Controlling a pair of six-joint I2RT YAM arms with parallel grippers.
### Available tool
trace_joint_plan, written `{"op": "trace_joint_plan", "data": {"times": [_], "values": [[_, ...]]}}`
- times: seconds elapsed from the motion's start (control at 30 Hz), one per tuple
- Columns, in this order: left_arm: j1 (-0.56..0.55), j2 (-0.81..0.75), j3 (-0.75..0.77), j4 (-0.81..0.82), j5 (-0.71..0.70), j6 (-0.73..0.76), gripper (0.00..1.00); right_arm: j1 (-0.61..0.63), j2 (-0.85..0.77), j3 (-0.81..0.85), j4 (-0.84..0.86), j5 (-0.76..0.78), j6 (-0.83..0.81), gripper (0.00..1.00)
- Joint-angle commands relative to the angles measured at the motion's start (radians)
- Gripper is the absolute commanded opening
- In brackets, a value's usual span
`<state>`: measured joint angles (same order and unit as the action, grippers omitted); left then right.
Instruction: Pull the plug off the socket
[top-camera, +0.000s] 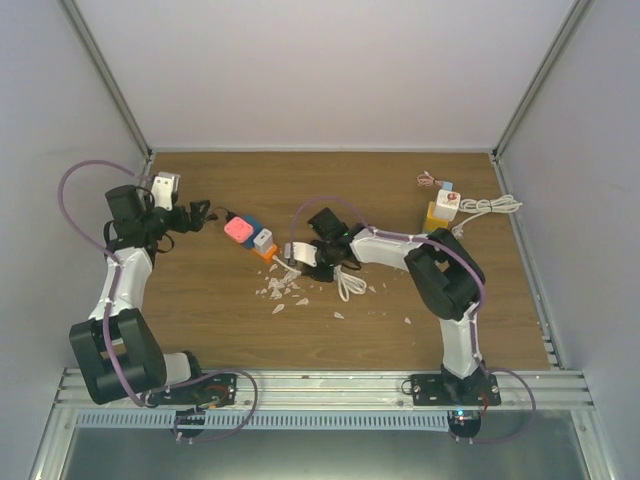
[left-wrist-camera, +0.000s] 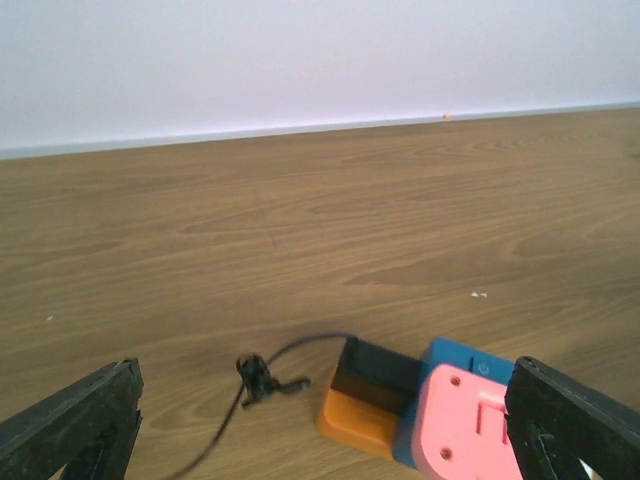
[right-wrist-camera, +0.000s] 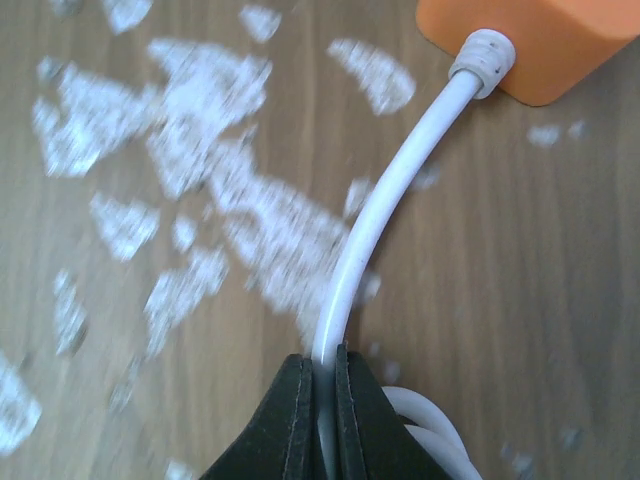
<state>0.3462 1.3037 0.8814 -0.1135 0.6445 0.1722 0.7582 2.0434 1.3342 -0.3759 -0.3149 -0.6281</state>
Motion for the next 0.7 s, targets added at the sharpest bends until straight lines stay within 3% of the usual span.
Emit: {"op": "trace_joint_plan", "data": {"times": [0.0, 0.23, 0.5, 0.67], "values": [[-0.060, -0.032, -0.011, 0.042, -0.011, 0.067, 0.99, -0.069, -0.076, -0.141, -0.108, -0.094, -0.150, 0.01], [-0.131, -0.026, 0.001, -0.058, 0.092, 0.225, 0.99, -0.169, -0.237, -0.369, -0.121, -0.128, -0.318, 0.00], [-0.146, 0.001, 0.028, -0.237, 0.343, 0.525, 0.99, -0.300, -0.377, -0.566, -0.153, -0.177, -0.507, 0.01], [-0.182, 0.054, 0.042, -0.340, 0.428, 0.694, 0.99, -0.394, -0.443, -0.653, -0.172, -0.199, -0.625, 0.01]]}}
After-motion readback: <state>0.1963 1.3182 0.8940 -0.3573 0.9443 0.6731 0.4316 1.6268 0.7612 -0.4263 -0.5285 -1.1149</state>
